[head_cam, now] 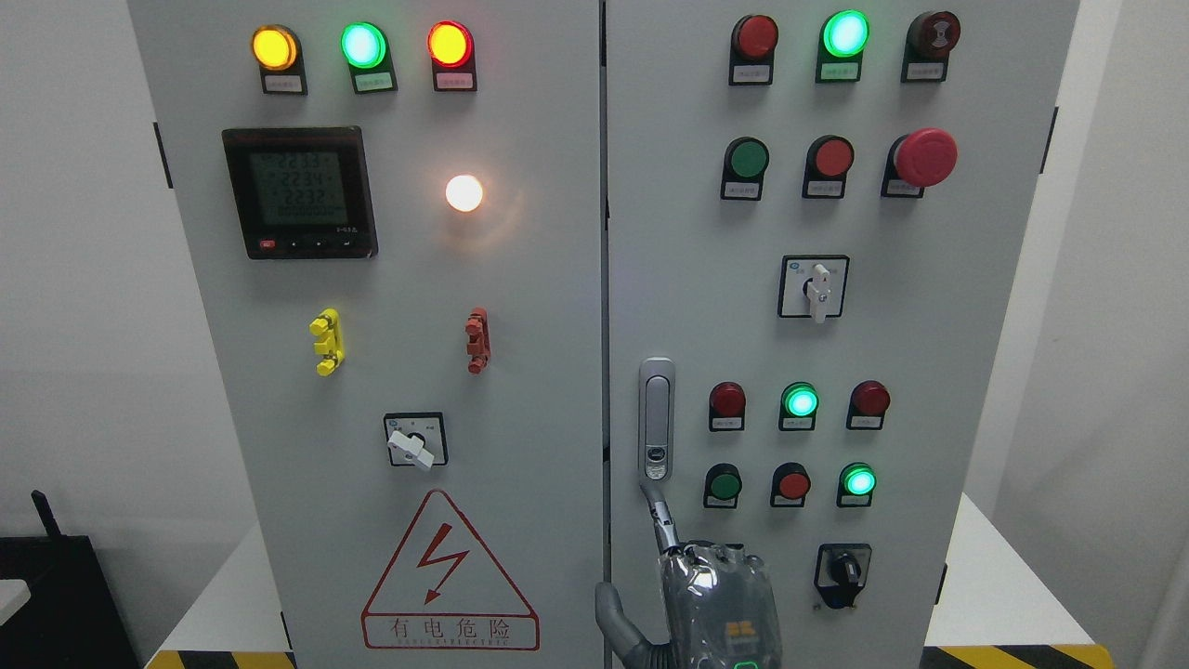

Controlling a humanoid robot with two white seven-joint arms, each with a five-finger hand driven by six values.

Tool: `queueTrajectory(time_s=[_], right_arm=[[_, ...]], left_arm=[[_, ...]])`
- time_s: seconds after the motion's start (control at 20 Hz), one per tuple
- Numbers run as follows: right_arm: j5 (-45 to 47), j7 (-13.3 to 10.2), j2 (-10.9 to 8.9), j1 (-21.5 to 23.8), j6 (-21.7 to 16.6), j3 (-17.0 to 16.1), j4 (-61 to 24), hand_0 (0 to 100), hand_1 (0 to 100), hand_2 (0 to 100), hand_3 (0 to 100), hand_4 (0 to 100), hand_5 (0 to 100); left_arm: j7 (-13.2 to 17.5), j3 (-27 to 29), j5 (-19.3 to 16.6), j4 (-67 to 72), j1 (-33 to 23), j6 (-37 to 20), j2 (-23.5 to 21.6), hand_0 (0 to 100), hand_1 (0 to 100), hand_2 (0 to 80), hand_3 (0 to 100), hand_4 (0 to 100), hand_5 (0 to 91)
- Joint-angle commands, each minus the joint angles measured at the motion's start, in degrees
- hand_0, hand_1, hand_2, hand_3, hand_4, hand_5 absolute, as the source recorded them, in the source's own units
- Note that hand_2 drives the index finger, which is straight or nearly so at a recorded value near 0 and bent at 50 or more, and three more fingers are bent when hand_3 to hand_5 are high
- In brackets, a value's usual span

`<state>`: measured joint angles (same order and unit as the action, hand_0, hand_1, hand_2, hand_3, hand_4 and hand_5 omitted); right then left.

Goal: Release door handle

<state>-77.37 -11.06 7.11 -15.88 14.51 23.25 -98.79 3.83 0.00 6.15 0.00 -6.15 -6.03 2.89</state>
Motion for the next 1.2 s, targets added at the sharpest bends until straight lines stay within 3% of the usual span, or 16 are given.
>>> queueTrajectory(time_s=[0.0,1.15], right_arm=[[0.12,0.34,0.63,-1.34,0.17,-2.24,1.67,35,40,0,100,96,100],[0.12,0.51,0.54,-1.61,-0.09,-2.5,3.07,35,39,0,100,96,100]], left_arm=[[0.04,-0.79,0.0,1.14,-0.01,-0.04,0.01,12,39,0.0,0,0,0.0],[0.04,-0.79,0.0,1.14,-0.01,-0.04,0.01,12,39,0.0,0,0,0.0]])
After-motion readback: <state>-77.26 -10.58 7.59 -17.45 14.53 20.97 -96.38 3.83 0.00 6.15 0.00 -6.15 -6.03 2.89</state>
